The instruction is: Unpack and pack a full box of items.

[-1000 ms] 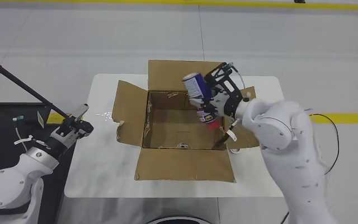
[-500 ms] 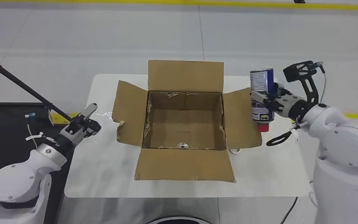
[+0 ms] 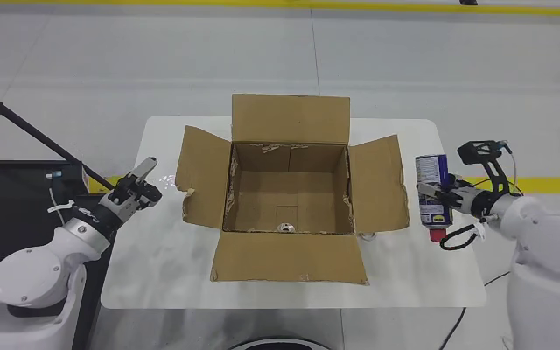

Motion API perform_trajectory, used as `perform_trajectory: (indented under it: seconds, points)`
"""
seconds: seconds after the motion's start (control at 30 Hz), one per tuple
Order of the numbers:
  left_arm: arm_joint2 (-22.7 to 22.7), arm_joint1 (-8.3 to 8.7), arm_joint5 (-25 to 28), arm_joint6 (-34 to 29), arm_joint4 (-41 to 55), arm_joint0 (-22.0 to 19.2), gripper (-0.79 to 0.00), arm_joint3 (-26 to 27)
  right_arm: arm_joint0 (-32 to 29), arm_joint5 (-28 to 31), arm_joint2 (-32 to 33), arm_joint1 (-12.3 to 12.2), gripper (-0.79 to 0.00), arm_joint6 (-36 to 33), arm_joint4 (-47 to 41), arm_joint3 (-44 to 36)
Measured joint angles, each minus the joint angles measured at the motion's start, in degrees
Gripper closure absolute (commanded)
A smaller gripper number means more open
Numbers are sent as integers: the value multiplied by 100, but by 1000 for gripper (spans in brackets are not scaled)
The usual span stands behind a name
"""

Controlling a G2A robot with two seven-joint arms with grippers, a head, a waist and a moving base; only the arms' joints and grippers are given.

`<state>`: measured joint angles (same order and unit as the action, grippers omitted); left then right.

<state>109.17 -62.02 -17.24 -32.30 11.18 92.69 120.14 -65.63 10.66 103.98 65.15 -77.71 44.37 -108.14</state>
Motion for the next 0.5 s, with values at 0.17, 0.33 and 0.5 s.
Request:
perform_trajectory:
  seconds: [0.17,0.33,0.5]
  points:
    - [187,9,-24,39,53,25,-785,44,-235,8,-89,-50,0,80,227,126]
    - [220,10,-29,44,60,36,-785,53,-422,-10,-209,-92,0,137,495,170]
    - [219,10,-29,44,59,35,-785,52,-590,-39,-378,-119,0,334,699,324]
